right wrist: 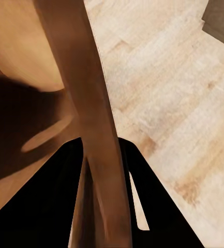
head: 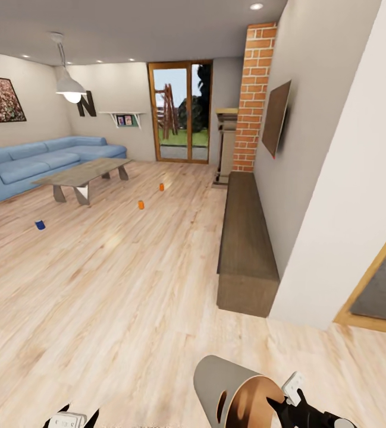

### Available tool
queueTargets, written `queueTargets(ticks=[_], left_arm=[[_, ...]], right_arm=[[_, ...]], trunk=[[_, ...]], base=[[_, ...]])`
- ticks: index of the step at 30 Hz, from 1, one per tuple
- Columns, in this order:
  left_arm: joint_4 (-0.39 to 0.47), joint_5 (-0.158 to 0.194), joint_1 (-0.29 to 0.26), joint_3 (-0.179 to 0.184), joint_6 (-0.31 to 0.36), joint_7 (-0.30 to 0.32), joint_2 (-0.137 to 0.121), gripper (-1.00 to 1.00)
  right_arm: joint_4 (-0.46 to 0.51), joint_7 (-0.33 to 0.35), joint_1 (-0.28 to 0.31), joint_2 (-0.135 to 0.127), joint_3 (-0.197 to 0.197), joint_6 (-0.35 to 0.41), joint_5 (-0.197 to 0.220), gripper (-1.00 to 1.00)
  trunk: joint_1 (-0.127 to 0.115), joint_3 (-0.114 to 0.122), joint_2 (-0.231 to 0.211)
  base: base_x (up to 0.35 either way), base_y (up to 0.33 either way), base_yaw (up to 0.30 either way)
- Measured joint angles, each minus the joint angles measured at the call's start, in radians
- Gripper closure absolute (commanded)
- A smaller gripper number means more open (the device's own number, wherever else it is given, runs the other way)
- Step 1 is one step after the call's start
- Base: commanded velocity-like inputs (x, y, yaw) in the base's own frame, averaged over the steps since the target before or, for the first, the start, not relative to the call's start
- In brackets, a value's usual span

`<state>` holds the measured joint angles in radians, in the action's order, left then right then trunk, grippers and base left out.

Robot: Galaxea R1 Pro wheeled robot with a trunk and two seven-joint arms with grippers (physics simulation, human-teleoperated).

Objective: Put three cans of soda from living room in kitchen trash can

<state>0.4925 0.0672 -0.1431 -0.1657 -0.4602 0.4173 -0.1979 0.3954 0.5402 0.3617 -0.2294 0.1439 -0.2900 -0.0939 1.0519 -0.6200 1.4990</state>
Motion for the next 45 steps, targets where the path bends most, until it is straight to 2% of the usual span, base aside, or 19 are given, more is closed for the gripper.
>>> queueTargets(ticks=[11,34,45], left_arm=[[0.0,0.0,0.0,0.0,0.0,0.0,0.0,-1.0],[0.0,-0.001,0.0,0.002,0.0,0.002,0.0,-1.0],[0.0,-0.001,0.0,0.002,-0.001,0.002,0.0,-1.0]], right_arm=[[0.002,0.002,0.0,-0.001,0.002,-0.001,-0.003,1.0],[0.002,0.001,0.0,0.0,0.0,0.0,-0.002,1.0],[0.001,-0.001,0.0,0.007,0.0,0.0,-0.002,1.0]], trunk=[[0.0,-0.003,0.0],[0.0,-0.003,0.0],[0.0,-0.007,0.0]], base=[[0.029,0.0,0.027],[0.309,0.0,0.003],[0.207,0.0,0.178]])
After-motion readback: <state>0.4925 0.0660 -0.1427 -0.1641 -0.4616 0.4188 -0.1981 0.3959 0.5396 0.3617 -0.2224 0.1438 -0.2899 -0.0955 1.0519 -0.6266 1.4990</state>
